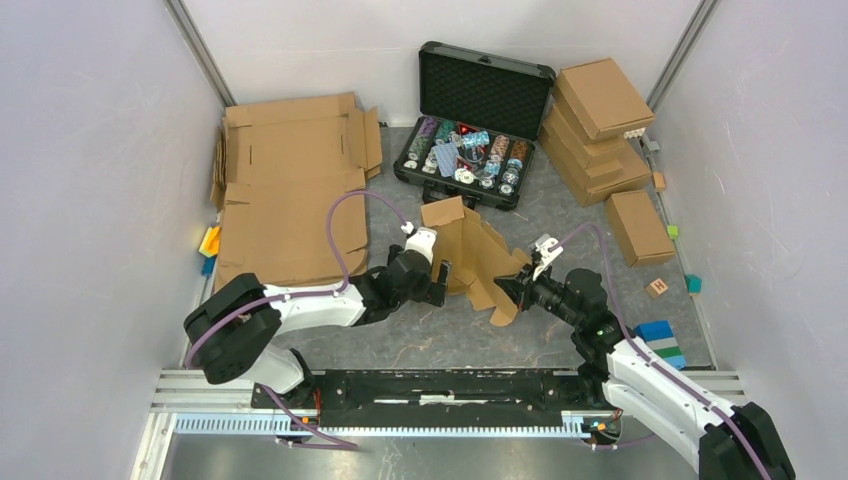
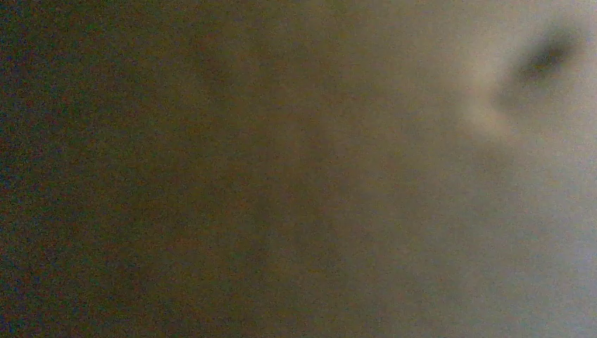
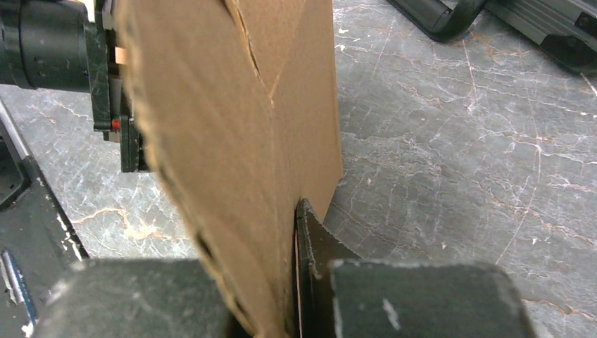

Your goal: Fold the paper box

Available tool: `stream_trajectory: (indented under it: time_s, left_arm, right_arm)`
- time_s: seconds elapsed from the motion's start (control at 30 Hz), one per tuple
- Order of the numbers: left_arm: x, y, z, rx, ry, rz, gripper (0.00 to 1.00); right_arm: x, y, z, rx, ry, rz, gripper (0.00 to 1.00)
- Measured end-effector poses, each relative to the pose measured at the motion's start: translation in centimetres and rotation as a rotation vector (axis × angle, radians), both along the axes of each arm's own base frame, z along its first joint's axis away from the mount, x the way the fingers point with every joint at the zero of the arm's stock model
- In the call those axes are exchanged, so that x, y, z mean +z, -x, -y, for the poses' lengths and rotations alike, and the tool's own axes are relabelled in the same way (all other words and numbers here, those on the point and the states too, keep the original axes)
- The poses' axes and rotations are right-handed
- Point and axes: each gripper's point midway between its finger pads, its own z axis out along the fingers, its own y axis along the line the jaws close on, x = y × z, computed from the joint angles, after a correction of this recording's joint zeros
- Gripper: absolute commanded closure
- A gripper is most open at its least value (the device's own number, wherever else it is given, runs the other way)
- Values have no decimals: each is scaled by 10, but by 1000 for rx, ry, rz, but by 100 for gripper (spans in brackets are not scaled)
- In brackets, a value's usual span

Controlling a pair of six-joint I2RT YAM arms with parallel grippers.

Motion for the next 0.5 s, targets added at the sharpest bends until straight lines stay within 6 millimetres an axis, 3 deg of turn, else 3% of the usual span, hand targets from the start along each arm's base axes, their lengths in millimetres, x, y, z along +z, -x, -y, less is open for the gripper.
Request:
stream_trajectory:
  time_s: [0.5]
  left_arm:
    - [-20,6,-18,23,-114,-19,0]
  right_arm:
    - [3,5,-5,-7,-57,-94,94]
